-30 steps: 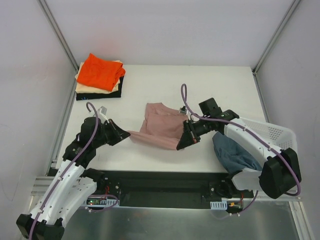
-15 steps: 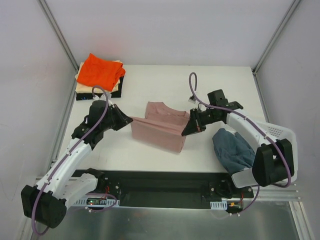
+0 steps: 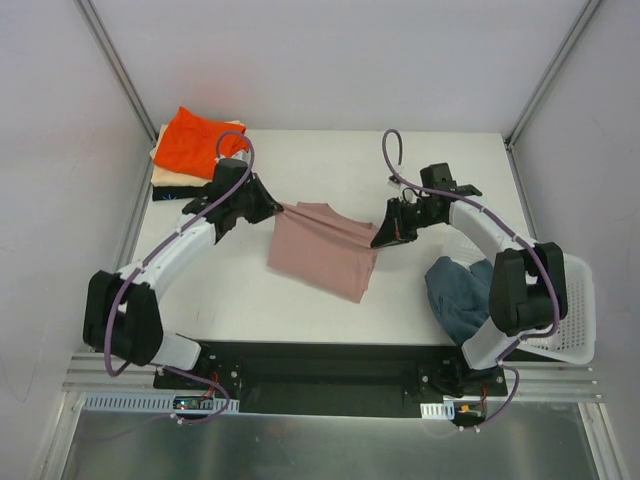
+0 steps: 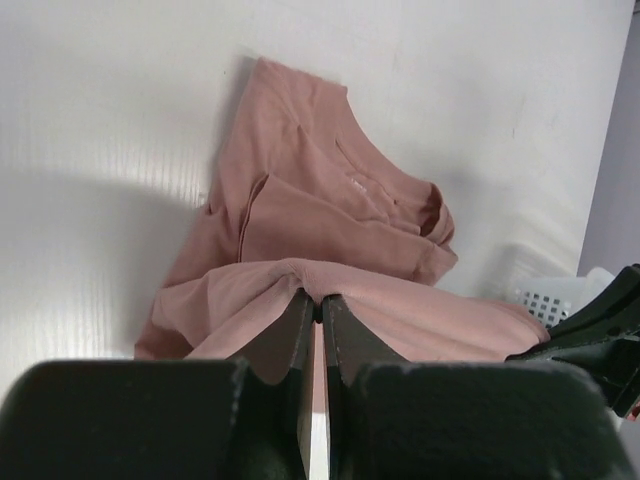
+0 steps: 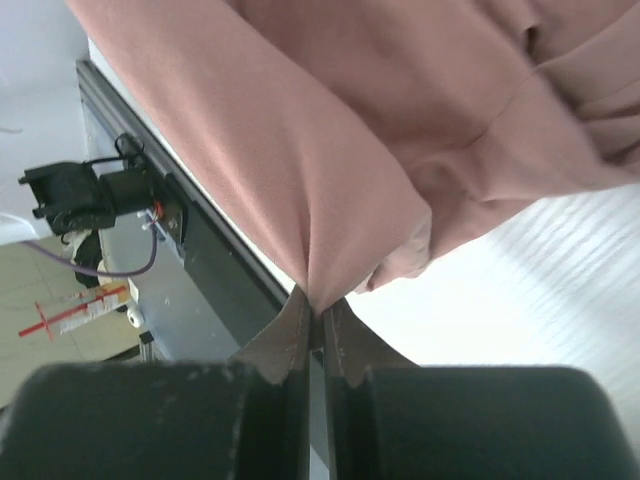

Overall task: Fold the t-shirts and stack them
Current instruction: Fold the long partially folded tshirt into a neat square, then put the neatly folded tshirt into the corner of the board with the left arm

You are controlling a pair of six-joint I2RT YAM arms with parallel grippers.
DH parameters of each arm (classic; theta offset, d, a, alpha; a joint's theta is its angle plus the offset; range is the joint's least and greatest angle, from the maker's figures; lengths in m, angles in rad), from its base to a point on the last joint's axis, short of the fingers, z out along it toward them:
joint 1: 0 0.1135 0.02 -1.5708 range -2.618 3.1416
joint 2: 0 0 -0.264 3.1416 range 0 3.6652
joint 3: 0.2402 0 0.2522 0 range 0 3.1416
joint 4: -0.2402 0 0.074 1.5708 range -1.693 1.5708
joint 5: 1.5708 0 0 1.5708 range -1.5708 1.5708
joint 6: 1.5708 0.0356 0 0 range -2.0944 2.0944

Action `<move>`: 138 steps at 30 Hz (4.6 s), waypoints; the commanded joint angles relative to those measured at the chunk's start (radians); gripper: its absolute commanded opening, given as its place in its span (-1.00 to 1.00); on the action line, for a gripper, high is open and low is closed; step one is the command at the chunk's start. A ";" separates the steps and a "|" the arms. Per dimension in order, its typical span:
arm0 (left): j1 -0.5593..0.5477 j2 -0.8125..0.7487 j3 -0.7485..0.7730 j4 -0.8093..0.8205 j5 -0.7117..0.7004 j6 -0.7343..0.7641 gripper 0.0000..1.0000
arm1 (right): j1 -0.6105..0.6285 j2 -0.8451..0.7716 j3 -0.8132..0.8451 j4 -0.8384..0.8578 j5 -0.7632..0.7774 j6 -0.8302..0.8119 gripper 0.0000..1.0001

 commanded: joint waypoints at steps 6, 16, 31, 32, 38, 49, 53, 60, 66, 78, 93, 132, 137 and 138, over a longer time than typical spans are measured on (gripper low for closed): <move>0.015 0.293 0.253 0.068 -0.009 0.057 -1.00 | -0.069 0.122 0.091 0.004 0.070 0.003 -0.99; 0.016 0.609 0.492 0.065 0.160 0.073 -1.00 | -0.101 0.133 0.075 0.022 0.056 0.017 -0.99; 0.015 0.658 0.551 0.061 0.297 0.109 0.59 | -0.132 0.144 0.071 0.007 0.176 0.078 -0.21; 0.015 0.626 0.540 0.060 0.300 0.112 0.70 | -0.132 0.134 0.072 0.002 0.176 0.078 -0.10; 0.010 0.471 0.423 0.061 0.341 0.122 0.99 | -0.057 0.020 0.094 -0.037 0.239 0.052 0.93; -0.015 0.377 0.222 0.088 0.461 0.096 0.99 | 0.061 0.056 0.109 0.137 0.147 0.129 0.93; -0.025 0.446 0.230 0.106 0.490 0.074 0.99 | 0.054 0.147 0.152 0.177 0.188 0.158 0.93; -0.027 0.526 0.181 0.117 0.504 0.070 0.99 | -0.001 0.307 0.197 0.200 0.235 0.199 0.93; -0.053 0.521 0.051 0.120 0.442 0.077 0.99 | -0.011 0.327 0.155 0.197 0.257 0.182 0.93; -0.177 0.236 -0.242 0.112 0.340 0.043 0.99 | 0.018 0.227 0.109 0.135 0.275 0.049 0.93; -0.186 0.089 -0.011 -0.152 -0.071 0.157 0.99 | 0.077 -0.398 -0.079 0.215 0.739 0.067 0.93; -0.289 0.595 0.256 -0.290 -0.169 0.139 -1.00 | 0.063 -0.761 -0.291 0.167 1.072 0.092 0.93; -0.289 0.571 0.337 -0.391 -0.450 0.180 -1.00 | 0.064 -0.762 -0.299 0.168 1.091 0.086 0.93; -0.289 0.563 0.360 -0.396 -0.508 0.198 -1.00 | 0.063 -0.761 -0.300 0.170 1.095 0.081 0.93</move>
